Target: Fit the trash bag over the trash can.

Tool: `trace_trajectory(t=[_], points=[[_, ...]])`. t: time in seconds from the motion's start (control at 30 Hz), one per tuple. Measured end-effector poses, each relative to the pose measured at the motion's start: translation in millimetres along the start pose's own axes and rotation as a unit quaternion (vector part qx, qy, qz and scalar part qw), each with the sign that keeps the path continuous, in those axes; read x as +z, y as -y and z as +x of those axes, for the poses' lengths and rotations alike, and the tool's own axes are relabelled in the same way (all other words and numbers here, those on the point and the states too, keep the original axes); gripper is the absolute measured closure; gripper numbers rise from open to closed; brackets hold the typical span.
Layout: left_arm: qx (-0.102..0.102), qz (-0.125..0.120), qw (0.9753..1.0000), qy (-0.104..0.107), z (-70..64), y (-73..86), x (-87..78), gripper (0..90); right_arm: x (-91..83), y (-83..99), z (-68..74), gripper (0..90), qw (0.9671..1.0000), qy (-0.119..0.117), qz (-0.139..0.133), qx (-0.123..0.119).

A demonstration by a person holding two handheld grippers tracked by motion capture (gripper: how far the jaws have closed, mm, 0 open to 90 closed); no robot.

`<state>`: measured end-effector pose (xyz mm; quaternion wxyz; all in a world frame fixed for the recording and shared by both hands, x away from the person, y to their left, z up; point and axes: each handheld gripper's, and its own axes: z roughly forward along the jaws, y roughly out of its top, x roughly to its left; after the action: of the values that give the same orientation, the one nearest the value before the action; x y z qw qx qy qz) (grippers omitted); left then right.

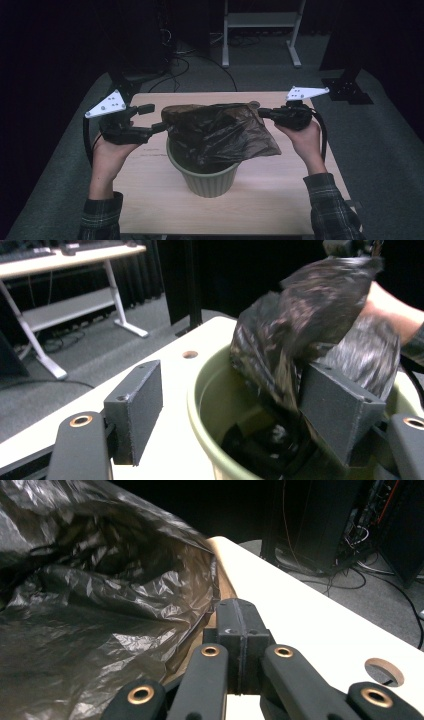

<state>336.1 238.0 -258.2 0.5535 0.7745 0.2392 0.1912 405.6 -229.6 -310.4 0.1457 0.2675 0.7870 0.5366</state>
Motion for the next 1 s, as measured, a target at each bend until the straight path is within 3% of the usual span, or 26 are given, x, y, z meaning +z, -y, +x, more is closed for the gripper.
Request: trace_trajectory(t=[0.17,0.27,0.53,0.6,0.9,1.0], points=[[-0.016,0.001,0.9998,0.007,2.6,19.0,-1.6,21.7,-1.8,2.4,-1.6,90.0,1.0000,0.006,0.005,0.003],[-0.014,-0.007,0.9998,0.010,-0.2,19.3,-5.9,20.9,0.9,0.9,-0.5,90.0,1.0000,0.002,0.005,0.001],[0.017,-0.031,0.9991,0.024,-9.9,-17.6,-9.7,20.0,11.6,-5.4,6.9,90.0,0.9999,-0.008,0.006,-0.008],[0.023,-0.032,0.9987,0.033,-10.6,-32.8,-1.1,20.0,15.4,-6.7,9.1,90.0,0.9999,-0.011,0.006,-0.011],[0.030,-0.035,0.9972,0.059,-10.4,-64.8,25.8,20.0,21.1,-8.4,11.2,90.0,0.9997,-0.016,0.011,-0.014],[0.035,-0.026,0.9969,0.066,-10.7,-74.8,36.3,20.0,21.9,-8.5,11.7,90.0,0.9997,-0.017,0.012,-0.015]])
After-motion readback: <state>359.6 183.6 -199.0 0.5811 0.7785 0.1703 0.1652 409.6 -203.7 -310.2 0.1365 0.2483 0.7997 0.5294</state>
